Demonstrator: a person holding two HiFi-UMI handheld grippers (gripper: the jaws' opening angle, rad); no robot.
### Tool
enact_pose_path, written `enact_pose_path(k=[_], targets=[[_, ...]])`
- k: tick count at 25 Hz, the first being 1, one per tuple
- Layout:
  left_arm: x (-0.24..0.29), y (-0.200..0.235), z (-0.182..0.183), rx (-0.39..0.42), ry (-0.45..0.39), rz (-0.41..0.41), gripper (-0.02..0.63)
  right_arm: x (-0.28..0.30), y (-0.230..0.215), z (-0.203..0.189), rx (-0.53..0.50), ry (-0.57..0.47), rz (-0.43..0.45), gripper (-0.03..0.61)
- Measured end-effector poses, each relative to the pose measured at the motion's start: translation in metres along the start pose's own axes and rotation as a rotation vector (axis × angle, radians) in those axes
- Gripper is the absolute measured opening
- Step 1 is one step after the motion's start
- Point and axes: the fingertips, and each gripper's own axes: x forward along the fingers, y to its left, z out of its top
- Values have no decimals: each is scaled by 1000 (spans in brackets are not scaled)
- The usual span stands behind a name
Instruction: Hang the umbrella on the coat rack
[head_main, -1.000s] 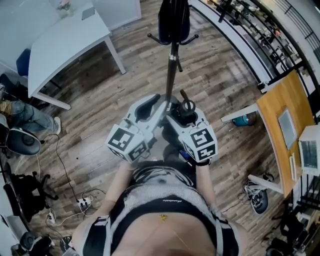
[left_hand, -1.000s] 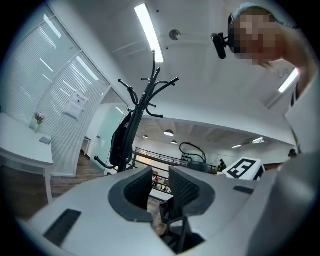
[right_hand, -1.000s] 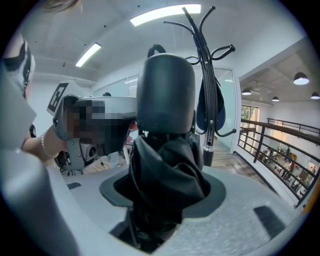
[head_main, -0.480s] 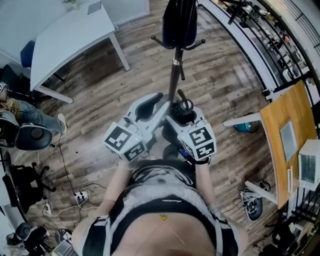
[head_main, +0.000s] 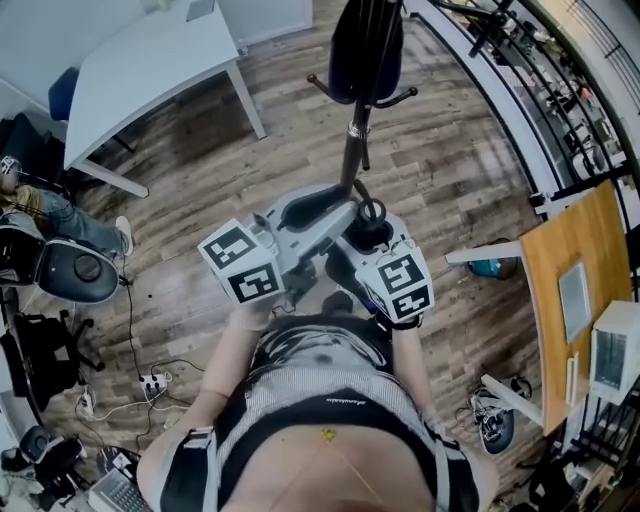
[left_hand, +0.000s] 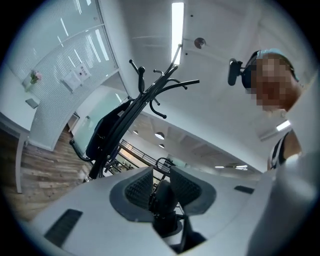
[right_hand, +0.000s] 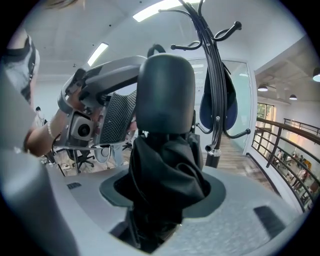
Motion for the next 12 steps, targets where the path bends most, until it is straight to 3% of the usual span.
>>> enact_pose_path(k=[3, 12], targets=[[9, 1, -2, -13, 2, -19, 92, 3, -4, 0, -17, 4, 19, 239], [26, 20, -11, -41, -6, 32, 92, 15, -19, -15, -49, 46, 66, 239]])
